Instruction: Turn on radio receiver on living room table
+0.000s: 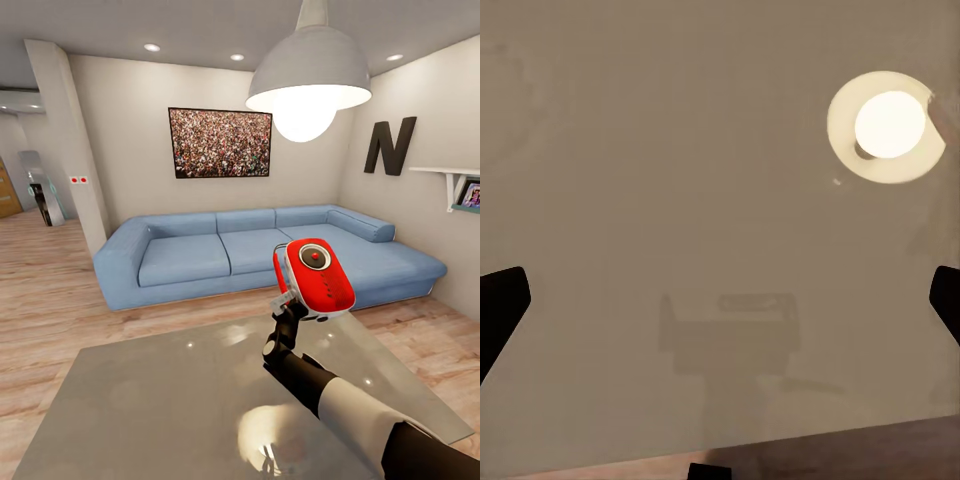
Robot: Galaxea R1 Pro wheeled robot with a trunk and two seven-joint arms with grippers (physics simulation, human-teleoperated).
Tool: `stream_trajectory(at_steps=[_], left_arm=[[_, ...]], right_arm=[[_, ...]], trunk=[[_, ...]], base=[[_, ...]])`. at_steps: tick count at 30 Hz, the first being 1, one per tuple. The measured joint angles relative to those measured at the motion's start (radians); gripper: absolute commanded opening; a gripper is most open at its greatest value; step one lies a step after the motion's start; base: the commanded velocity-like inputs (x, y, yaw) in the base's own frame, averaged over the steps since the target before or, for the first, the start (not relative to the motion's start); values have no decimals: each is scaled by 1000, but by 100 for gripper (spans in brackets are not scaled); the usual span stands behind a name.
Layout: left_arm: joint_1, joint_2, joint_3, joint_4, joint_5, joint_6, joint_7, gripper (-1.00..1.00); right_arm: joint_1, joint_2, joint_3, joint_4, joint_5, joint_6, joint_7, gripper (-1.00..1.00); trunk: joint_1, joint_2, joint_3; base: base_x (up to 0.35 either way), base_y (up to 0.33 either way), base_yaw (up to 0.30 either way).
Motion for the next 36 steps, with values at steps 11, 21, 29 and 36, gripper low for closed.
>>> stream_trajectory(at_steps=[11, 21, 29, 36], left_arm=[[0, 0, 0, 0, 0, 0, 0, 100], [0, 0, 0, 0, -1, 0, 0, 100], [0, 0, 0, 0, -1, 0, 0, 100], [0, 0, 0, 0, -2, 0, 0, 100]], right_arm=[[0, 1, 219, 55, 79, 11, -209, -100], [1, 3, 351, 89, 91, 30, -353, -100], [2, 4, 467, 102, 83, 242, -365, -100], [3, 4, 596, 136, 95, 316, -415, -100]], trunk=[[0, 0, 0], [0, 0, 0], [0, 0, 0], [0, 0, 0]], base=[[0, 0, 0], [0, 0, 0], [0, 0, 0], [0, 0, 0]])
